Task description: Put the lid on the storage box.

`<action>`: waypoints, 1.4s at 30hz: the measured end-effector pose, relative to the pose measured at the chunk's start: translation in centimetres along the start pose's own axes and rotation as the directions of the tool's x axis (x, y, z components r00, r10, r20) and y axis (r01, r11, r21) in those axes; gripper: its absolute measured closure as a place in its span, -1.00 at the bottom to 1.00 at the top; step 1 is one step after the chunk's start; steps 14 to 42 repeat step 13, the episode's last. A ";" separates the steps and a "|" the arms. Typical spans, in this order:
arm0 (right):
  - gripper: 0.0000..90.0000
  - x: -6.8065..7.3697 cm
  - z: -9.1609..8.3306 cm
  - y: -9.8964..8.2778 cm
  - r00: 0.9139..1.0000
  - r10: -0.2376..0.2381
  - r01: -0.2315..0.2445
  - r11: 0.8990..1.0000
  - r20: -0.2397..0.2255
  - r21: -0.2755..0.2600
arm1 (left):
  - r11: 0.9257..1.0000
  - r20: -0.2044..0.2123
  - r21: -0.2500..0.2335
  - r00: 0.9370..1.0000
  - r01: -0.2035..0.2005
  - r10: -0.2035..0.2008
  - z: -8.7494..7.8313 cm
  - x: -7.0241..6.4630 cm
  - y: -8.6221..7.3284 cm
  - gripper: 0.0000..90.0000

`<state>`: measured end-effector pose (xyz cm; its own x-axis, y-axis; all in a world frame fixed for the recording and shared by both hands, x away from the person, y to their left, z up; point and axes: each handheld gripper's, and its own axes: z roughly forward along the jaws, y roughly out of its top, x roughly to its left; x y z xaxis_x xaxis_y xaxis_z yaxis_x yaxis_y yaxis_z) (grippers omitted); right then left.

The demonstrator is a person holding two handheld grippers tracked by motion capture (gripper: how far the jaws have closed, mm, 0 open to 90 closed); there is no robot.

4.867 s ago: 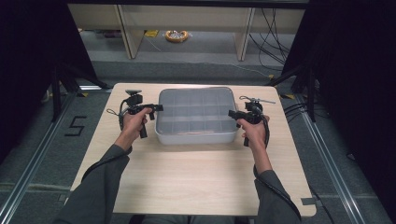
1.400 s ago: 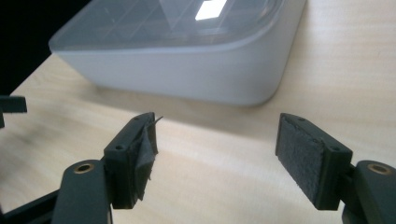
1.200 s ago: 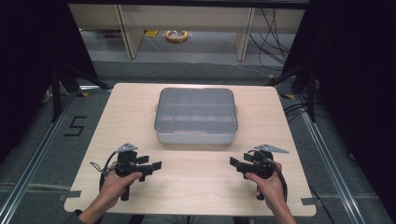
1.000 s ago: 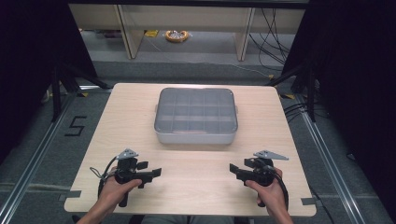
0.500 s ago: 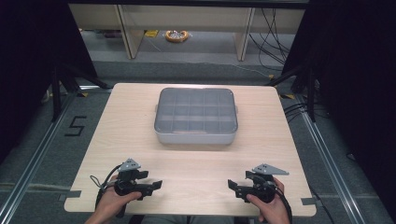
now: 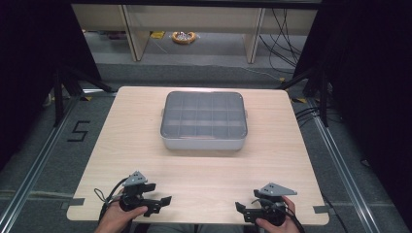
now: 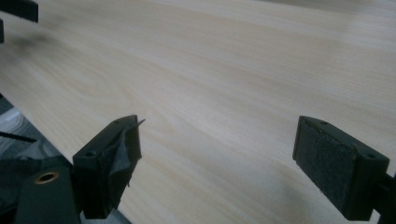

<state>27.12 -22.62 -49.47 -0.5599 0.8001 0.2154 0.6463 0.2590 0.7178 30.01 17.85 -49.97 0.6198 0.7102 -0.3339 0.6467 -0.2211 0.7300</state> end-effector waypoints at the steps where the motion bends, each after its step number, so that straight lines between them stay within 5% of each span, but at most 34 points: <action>1: -0.64 0.2 -0.1 -0.1 1.000 0.011 -0.011 1.000 -0.007 0.004 | 1.000 -0.006 0.001 1.000 -0.004 0.004 0.0 -0.1 0.0 -0.67; 12: -0.63 0.1 -0.1 -0.4 1.000 -0.003 0.003 1.000 0.005 -0.013 | 0.999 -0.032 0.018 0.998 -0.050 0.051 0.1 0.0 -0.1 -0.66; 42: -0.63 0.3 -0.1 -0.5 1.000 0.013 -0.013 1.000 0.007 -0.011 | 0.999 -0.034 0.007 0.999 -0.040 0.040 0.3 -0.1 -0.1 -0.66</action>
